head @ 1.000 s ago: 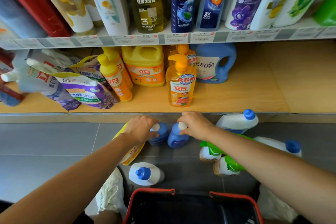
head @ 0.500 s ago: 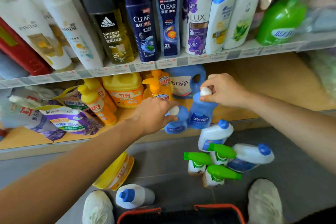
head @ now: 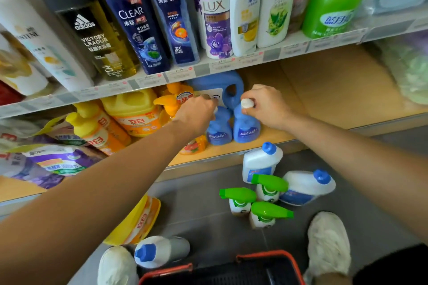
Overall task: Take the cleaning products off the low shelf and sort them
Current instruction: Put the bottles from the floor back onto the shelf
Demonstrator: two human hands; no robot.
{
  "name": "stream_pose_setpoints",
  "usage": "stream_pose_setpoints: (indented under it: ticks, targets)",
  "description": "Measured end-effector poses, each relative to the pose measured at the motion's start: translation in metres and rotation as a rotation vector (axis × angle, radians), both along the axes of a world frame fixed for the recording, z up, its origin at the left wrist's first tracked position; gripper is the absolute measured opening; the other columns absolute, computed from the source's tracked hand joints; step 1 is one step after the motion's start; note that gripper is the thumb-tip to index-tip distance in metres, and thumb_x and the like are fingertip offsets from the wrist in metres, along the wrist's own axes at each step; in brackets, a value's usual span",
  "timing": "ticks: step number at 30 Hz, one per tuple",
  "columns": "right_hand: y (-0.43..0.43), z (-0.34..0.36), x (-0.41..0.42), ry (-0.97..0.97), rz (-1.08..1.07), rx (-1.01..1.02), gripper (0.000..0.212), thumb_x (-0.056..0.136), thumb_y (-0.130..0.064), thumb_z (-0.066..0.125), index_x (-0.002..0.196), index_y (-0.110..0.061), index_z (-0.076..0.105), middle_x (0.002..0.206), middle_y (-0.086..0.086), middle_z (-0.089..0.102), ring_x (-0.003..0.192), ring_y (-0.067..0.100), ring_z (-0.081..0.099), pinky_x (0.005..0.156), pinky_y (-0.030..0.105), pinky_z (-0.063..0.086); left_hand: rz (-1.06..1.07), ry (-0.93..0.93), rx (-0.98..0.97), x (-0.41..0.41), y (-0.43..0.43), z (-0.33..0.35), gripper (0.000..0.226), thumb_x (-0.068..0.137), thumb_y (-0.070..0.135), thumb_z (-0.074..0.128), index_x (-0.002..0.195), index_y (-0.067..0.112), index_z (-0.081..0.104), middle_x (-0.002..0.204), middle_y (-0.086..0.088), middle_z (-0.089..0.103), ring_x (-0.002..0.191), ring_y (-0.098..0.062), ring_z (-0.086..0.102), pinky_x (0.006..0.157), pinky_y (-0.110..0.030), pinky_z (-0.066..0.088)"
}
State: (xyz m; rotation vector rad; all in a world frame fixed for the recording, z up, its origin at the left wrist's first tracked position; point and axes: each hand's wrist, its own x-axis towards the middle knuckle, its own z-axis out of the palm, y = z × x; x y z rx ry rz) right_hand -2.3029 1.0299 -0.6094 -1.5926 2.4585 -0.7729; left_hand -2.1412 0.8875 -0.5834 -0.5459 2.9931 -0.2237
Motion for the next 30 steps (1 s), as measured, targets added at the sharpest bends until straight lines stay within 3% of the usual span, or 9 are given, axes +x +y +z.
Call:
stream_pose_setpoints:
  ticks: [3,7,9,11,14,17,21,25,30]
  targets:
    - [0.003,-0.004,-0.001,-0.101,0.01,-0.077,0.024,0.081,-0.01,0.074,0.105,-0.012,0.074,0.087,0.005,0.066,0.082,0.022,0.06,0.071,0.033,0.043,-0.017,0.056,-0.043,0.009,0.001,-0.011,0.06,0.09,0.007,0.066,0.145,0.013,0.043,0.141,-0.015,0.052,0.127,-0.035,0.05,0.098,-0.04,0.046]
    - [0.017,0.0,0.002,-0.252,0.033,-0.038,0.065,0.082,-0.005,0.077,0.142,-0.015,0.055,0.112,-0.008,0.059,0.086,-0.014,0.056,0.083,0.018,0.042,-0.072,0.162,-0.017,0.029,0.022,-0.018,0.071,0.084,0.023,0.071,0.149,0.013,0.045,0.156,-0.018,0.039,0.142,-0.044,0.034,0.111,-0.053,0.037]
    - [0.031,-0.001,0.01,-0.249,-0.025,-0.099,0.064,0.081,-0.004,0.076,0.14,-0.016,0.056,0.111,-0.01,0.061,0.089,-0.001,0.059,0.082,0.022,0.049,-0.138,0.262,0.044,0.041,0.037,-0.025,0.057,0.08,0.021,0.072,0.134,0.009,0.061,0.145,-0.019,0.052,0.131,-0.046,0.046,0.1,-0.055,0.047]
    - [0.05,-0.005,0.023,-0.225,-0.108,-0.189,0.046,0.078,-0.004,0.076,0.12,-0.017,0.064,0.089,-0.008,0.063,0.072,0.005,0.058,0.072,0.025,0.051,-0.169,0.282,0.153,0.052,0.05,-0.039,0.043,0.08,0.022,0.072,0.121,0.008,0.068,0.131,-0.016,0.06,0.115,-0.041,0.057,0.087,-0.05,0.054]
    - [0.083,-0.02,0.045,-0.225,-0.057,-0.018,0.027,0.075,-0.007,0.076,0.098,-0.017,0.067,0.072,-0.01,0.06,0.062,0.005,0.056,0.069,0.034,0.053,-0.097,0.129,0.297,0.062,0.065,-0.062,0.047,0.087,0.035,0.067,0.13,0.017,0.063,0.132,-0.007,0.059,0.117,-0.031,0.053,0.092,-0.039,0.049]
    - [0.11,-0.042,0.054,-0.142,0.076,0.323,0.026,0.077,-0.022,0.08,0.1,-0.017,0.07,0.091,-0.002,0.072,0.078,0.018,0.065,0.078,0.039,0.054,-0.124,-0.04,0.371,0.066,0.078,-0.085,0.059,0.089,0.05,0.062,0.141,0.023,0.055,0.138,-0.004,0.056,0.121,-0.028,0.052,0.099,-0.034,0.041]
    - [0.126,-0.079,0.056,0.012,0.161,0.694,0.031,0.078,-0.041,0.075,0.094,-0.026,0.053,0.103,0.005,0.07,0.1,0.031,0.065,0.075,0.037,0.047,-0.112,-0.253,0.511,0.073,0.097,-0.108,0.063,0.083,0.063,0.064,0.136,0.03,0.054,0.131,-0.002,0.063,0.118,-0.029,0.061,0.091,-0.038,0.051]
    - [0.125,-0.102,0.058,-0.023,0.126,0.725,0.044,0.083,-0.037,0.076,0.117,-0.018,0.055,0.117,0.011,0.067,0.111,0.035,0.061,0.085,0.04,0.048,-0.141,-0.222,0.568,0.083,0.106,-0.125,0.049,0.088,0.051,0.064,0.128,0.024,0.055,0.123,-0.004,0.067,0.113,-0.03,0.064,0.089,-0.043,0.053]
    - [0.123,-0.088,0.056,-0.071,0.164,0.639,0.023,0.085,-0.027,0.073,0.103,-0.02,0.062,0.107,0.008,0.07,0.106,0.033,0.063,0.079,0.036,0.044,-0.108,-0.148,0.636,0.09,0.098,-0.132,0.046,0.091,0.039,0.067,0.134,0.026,0.055,0.124,-0.004,0.068,0.115,-0.029,0.063,0.092,-0.041,0.05]
